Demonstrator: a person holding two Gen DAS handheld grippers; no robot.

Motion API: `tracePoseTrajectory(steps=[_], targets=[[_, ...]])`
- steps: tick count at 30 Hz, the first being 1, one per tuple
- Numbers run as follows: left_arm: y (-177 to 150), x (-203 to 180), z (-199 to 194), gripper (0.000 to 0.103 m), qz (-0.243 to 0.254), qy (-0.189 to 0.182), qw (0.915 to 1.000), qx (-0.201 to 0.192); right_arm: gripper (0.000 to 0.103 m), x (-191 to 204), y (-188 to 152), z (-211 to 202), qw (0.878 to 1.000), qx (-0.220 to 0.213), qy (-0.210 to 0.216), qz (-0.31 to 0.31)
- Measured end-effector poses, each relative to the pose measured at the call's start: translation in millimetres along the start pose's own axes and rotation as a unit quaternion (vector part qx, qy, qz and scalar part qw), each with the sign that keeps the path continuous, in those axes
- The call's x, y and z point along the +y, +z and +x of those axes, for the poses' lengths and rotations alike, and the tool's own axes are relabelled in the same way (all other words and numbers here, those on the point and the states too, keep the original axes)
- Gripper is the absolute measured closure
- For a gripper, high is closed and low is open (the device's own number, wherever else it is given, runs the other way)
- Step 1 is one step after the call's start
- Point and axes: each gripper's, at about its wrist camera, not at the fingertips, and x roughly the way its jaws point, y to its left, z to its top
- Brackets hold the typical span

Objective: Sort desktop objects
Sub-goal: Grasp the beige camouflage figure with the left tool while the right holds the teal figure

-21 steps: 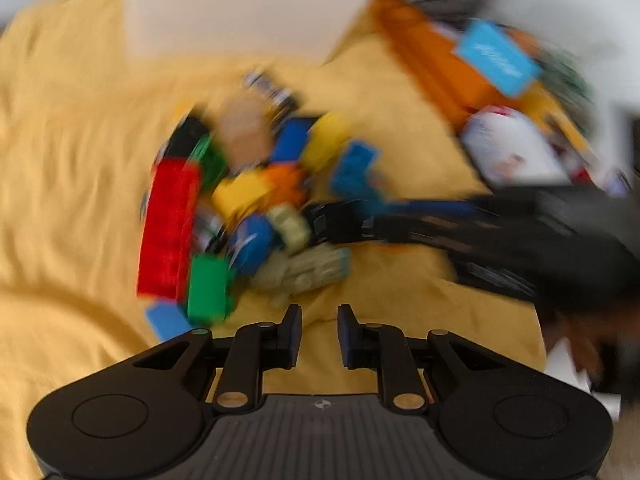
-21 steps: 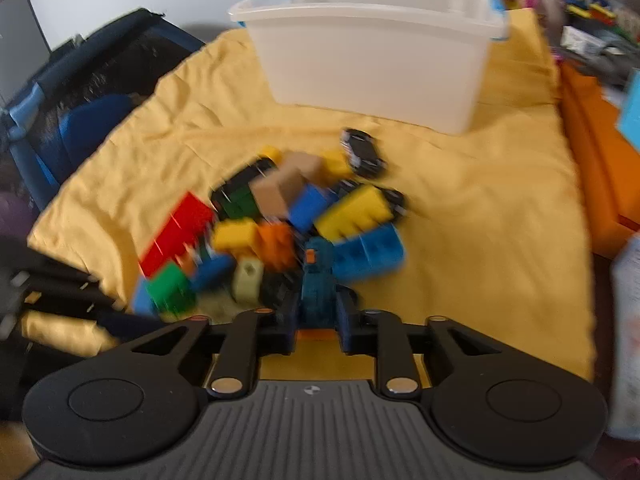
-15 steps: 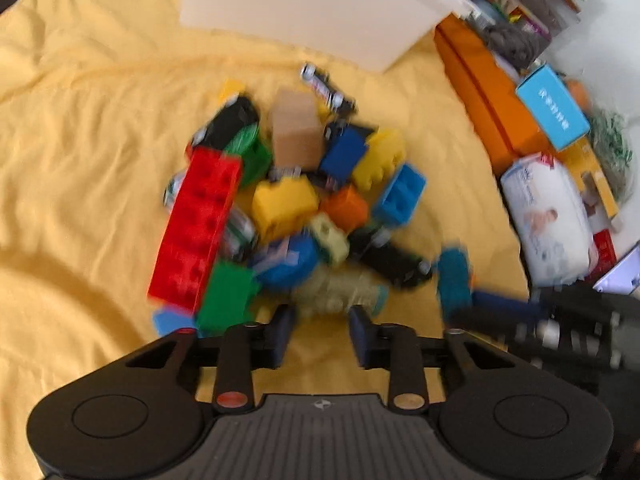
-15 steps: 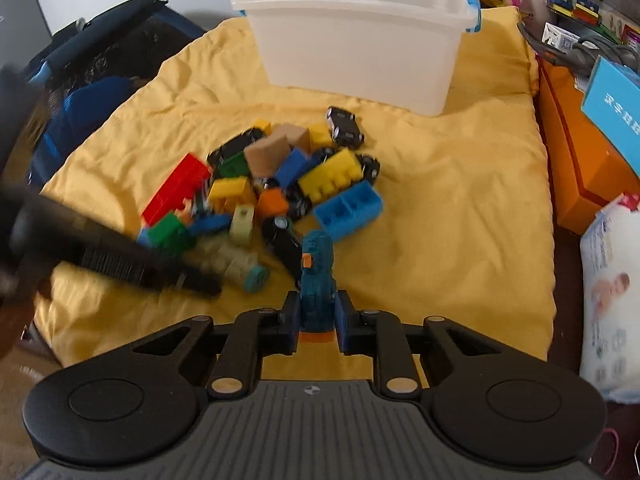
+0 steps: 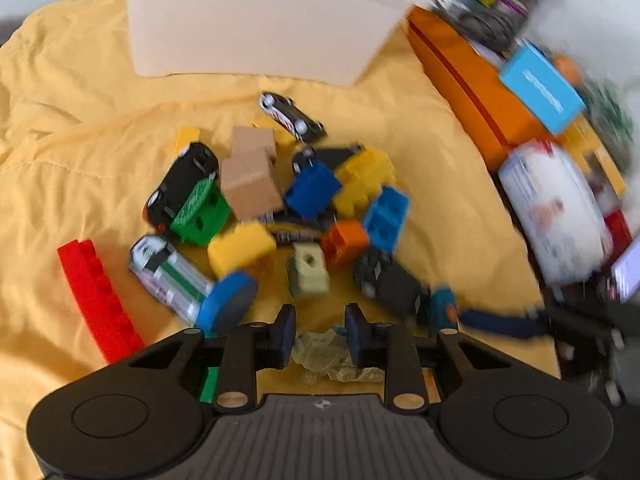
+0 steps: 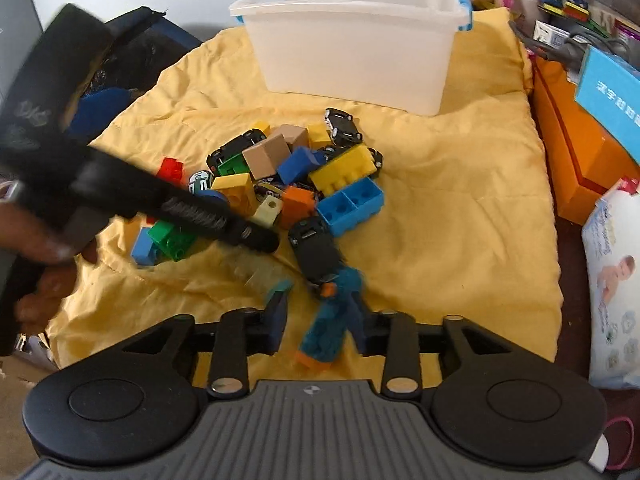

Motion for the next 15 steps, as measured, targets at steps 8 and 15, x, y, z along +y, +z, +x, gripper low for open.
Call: tracePoseTrajectory(steps=[8,15], targets=[[-42.6,-14.2,-38.1,0.072,0.101,0.029,0.9944,0.009,0.077,-3.5,-15.8,1.3,0.999,0.035,0.001,-0.034],[-58.3,-55.4,-70.7,0.06,0.305,0.032,0.9517,-0.001,0.065,-6.8,-14.6,-19.2,0.998,0.024,-0.001,-0.065]])
